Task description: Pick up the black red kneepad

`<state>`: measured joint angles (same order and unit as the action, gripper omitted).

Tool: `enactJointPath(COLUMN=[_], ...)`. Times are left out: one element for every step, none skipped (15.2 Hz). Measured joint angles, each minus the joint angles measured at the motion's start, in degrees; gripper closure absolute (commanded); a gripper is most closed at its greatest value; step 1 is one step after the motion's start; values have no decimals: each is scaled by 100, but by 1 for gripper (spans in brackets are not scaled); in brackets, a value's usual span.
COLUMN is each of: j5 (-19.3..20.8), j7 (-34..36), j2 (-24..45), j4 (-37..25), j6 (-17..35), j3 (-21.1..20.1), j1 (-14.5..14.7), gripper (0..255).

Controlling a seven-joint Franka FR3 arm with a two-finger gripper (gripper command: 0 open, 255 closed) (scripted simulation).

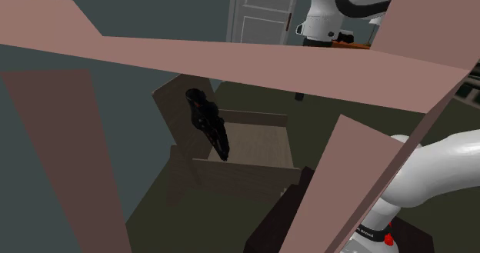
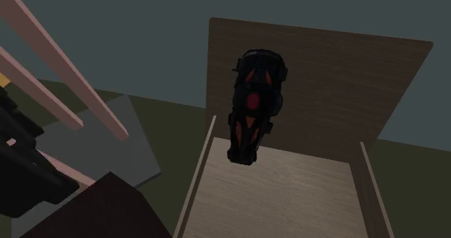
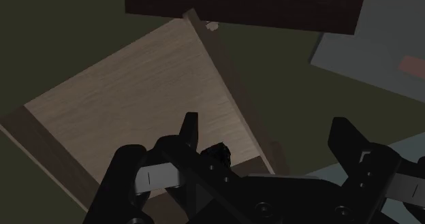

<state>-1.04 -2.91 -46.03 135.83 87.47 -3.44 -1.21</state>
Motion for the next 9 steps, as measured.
enactJointPath(j5=[0,24,48,81,109,130,128,150,157], j7=[0,-76,-182,-318,-458,-598,-712,-869,-1016], j2=[0,70,165,267,445,624,720,867,997], j4=[0,-4,20,69,51,83,158,146,175], j6=[0,76,212,381,566,794,992,1154,1337], j3=[0,49,111,194,276,354,405,497,574], j1=[0,-2,2,4,7,15,36,39,51], gripper=[0,0,0,0,0,0,0,0,0])
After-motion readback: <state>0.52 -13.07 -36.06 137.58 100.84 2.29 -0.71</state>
